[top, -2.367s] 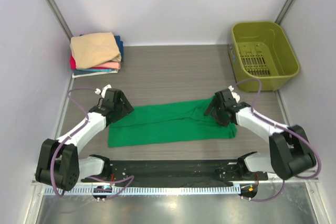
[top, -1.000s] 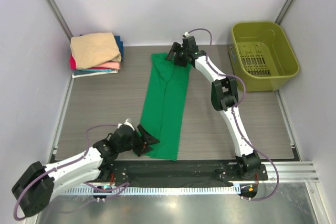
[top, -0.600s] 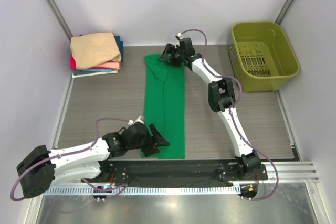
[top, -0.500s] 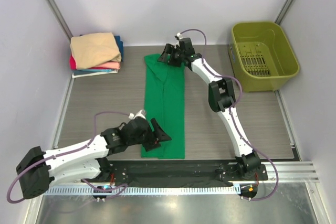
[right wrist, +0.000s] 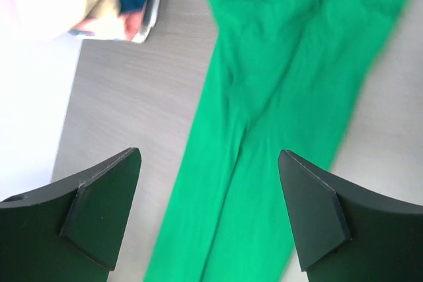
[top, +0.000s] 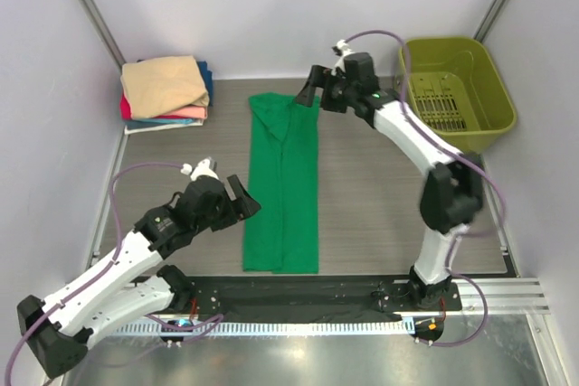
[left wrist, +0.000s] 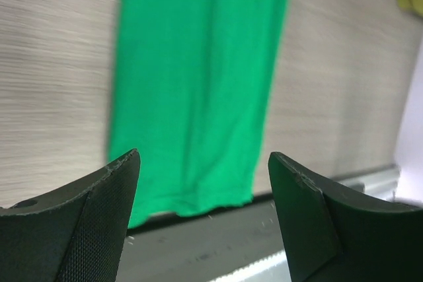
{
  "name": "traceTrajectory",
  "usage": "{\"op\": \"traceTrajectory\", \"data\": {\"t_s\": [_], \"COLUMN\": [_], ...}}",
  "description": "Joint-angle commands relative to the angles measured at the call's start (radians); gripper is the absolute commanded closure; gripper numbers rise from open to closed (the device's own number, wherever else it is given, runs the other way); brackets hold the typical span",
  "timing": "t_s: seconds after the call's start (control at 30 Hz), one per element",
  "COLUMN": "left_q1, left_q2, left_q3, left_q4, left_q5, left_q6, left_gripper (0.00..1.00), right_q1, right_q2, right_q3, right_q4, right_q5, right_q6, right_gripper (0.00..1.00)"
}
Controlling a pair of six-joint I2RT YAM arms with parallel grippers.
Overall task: Fold and stack the t-shirts
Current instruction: Fold the tshirt
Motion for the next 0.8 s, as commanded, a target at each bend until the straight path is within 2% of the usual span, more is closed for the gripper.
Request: {"op": "traceTrajectory", "data": {"t_s": [0.0, 0.07, 0.2, 0.3, 0.4, 0.43, 0.47, 0.57, 0.67, 0.77], "left_q1": [0.119, 0.177, 0.216, 0.216, 0.218, 0.218, 0.216, 0.218, 0.218, 0.218], "left_q2": [-0.032, -0.037, -0.046, -0.067, -0.081, -0.078, -0.072, -0.011, 0.028, 0.002], "left_q3": [-0.027, -0.057, -0.091, -0.091, -0.048, -0.022, 0.004, 0.125, 0.176, 0.145], "left_q4": [-0.066, -0.062, -0.068, -0.044, -0.075, -0.098, -0.114, -0.197, -0.234, -0.191], "left_q5": [0.044, 0.072, 0.067, 0.034, -0.075, -0.092, -0.112, -0.152, -0.204, -0.212], "left_q6": [0.133, 0.15, 0.193, 0.198, 0.216, 0.239, 0.261, 0.345, 0.455, 0.462], "left_gripper": [0.2, 0.21, 0.21, 0.22, 0.22, 0.21, 0.21, 0.21, 0.21, 0.2], "right_q1": [0.009, 0.018, 0.081, 0.147, 0.189, 0.189, 0.19, 0.19, 0.192, 0.192], "right_q2": [-0.255, -0.406, -0.645, -0.818, -0.967, -0.995, -1.009, -1.01, -0.966, -0.937], "right_q3": [-0.304, -0.506, -0.798, -1.021, -1.259, -1.312, -1.401, -1.522, -1.529, -1.529], "right_q4": [-0.025, -0.03, -0.013, 0.099, 0.338, 0.457, 0.507, 0.672, 0.722, 0.73], "right_q5": [0.069, 0.067, 0.147, 0.223, 0.26, 0.265, 0.267, 0.28, 0.287, 0.32], "right_q6": [0.037, 0.086, 0.148, 0.185, 0.202, 0.206, 0.209, 0.209, 0.217, 0.225], "right_gripper": [0.09, 0.09, 0.09, 0.09, 0.09, 0.09, 0.09, 0.09, 0.1, 0.1]}}
